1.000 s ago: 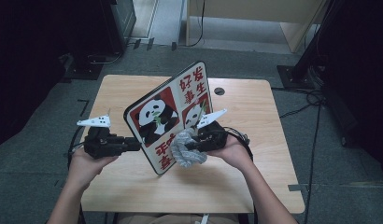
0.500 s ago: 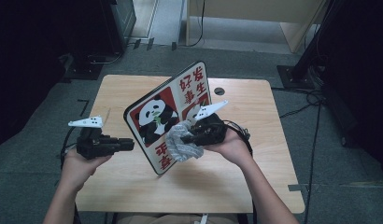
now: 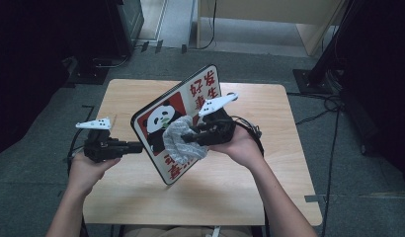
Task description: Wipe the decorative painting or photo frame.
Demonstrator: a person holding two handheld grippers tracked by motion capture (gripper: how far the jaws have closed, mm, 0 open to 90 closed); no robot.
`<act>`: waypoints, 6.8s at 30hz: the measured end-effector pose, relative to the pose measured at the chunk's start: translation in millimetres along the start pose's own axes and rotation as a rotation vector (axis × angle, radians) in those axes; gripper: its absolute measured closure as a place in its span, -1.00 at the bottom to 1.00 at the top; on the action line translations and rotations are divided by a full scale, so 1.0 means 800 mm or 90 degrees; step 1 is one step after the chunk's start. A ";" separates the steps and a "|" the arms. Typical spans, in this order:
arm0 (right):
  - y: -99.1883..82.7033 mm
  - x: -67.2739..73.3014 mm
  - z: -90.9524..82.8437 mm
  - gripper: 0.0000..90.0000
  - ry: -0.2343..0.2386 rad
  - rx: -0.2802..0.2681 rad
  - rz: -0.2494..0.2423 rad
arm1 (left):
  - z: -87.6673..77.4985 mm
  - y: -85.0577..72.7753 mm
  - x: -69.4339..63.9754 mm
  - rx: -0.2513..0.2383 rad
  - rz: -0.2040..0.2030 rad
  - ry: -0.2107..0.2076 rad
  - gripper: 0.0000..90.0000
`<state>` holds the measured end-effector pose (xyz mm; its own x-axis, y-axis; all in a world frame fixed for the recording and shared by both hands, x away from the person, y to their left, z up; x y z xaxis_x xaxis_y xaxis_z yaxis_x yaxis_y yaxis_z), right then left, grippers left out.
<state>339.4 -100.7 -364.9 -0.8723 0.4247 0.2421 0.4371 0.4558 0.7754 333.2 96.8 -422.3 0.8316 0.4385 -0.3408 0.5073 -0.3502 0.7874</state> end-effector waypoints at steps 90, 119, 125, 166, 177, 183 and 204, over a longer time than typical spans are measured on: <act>0.027 0.040 0.046 0.56 -0.008 0.020 -0.054 | 0.009 0.018 -0.002 -0.009 0.020 -0.019 0.82; -0.015 0.032 0.060 0.56 0.003 0.035 -0.042 | 0.010 0.018 -0.002 -0.006 0.024 -0.019 0.81; -0.023 0.031 0.063 0.56 0.004 0.036 -0.041 | 0.010 0.018 -0.002 -0.006 0.025 -0.018 0.80; -0.082 0.018 0.087 0.56 0.032 0.029 -0.039 | 0.010 0.017 -0.002 -0.006 0.024 -0.016 0.80; -0.101 0.013 0.093 0.56 0.033 0.034 -0.049 | 0.010 0.017 -0.002 -0.005 0.025 -0.014 0.81; -0.112 0.011 0.098 0.56 0.038 0.036 -0.039 | 0.009 0.016 -0.001 -0.006 0.023 -0.013 0.80; -0.152 0.004 0.116 0.56 0.038 0.098 -0.018 | 0.008 0.015 -0.002 -0.006 0.022 -0.016 0.79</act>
<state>303.9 -81.7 -512.5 -0.8943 0.3644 0.2597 0.4366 0.5838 0.6845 339.3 86.4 -416.0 0.8542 0.4055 -0.3255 0.4758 -0.3572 0.8037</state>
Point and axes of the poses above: each handheld gripper's, and its own axes: z roughly forward along the jaws, y roughly out of its top, x roughly to its left, the point moved 9 cm from there along z, roughly forward along the jaws, and after that the axes turned 5 degrees about z, right-handed, at the moved point
